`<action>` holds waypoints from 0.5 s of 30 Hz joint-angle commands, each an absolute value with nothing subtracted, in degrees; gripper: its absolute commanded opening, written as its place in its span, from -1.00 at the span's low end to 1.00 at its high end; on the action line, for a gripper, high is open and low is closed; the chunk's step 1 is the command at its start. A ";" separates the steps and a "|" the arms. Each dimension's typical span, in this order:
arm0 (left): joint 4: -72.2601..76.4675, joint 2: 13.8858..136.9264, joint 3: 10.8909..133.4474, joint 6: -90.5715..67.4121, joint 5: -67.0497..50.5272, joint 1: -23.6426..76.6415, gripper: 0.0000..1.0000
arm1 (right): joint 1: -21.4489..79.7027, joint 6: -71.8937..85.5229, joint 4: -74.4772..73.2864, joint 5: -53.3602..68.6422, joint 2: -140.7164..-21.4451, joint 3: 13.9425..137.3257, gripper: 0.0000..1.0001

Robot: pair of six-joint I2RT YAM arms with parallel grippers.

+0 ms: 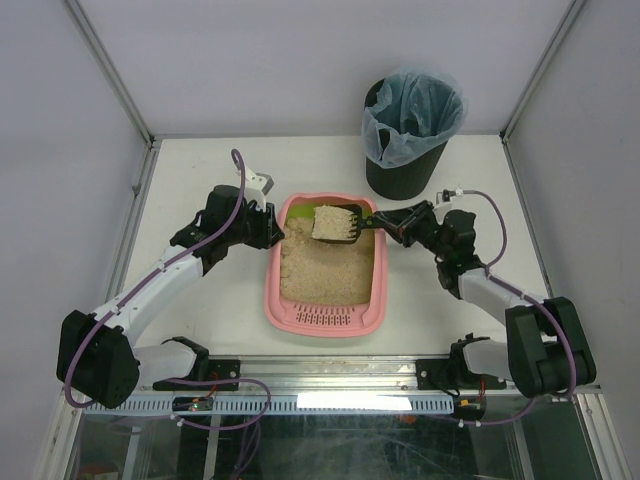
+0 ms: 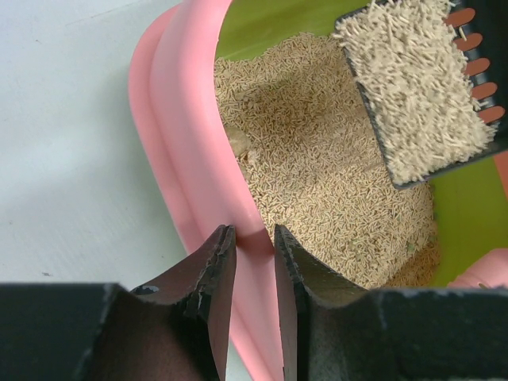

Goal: Clean the litter box

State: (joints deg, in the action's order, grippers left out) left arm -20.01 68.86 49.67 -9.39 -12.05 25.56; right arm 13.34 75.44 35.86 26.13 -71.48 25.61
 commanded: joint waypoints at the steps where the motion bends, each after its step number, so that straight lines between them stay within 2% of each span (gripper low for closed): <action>1: -18.97 67.38 50.52 -7.68 -12.84 26.19 -0.48 | 10.88 79.30 43.05 25.47 -69.46 25.15 -1.00; 5: -18.96 67.02 50.15 -7.77 -12.92 26.19 -0.49 | 14.31 76.76 45.21 31.46 -73.49 29.63 -1.00; 8: -19.04 67.22 50.41 -7.64 -12.71 26.19 -0.49 | 10.31 80.51 44.80 26.33 -71.33 25.52 -1.00; 12: -18.99 66.87 50.12 -7.67 -12.50 26.22 -0.49 | 14.56 76.99 44.52 31.65 -74.37 30.45 -1.00; 15: -19.15 67.32 50.63 -7.57 -12.48 26.19 -0.49 | 10.76 80.42 43.70 26.46 -71.67 25.83 -1.00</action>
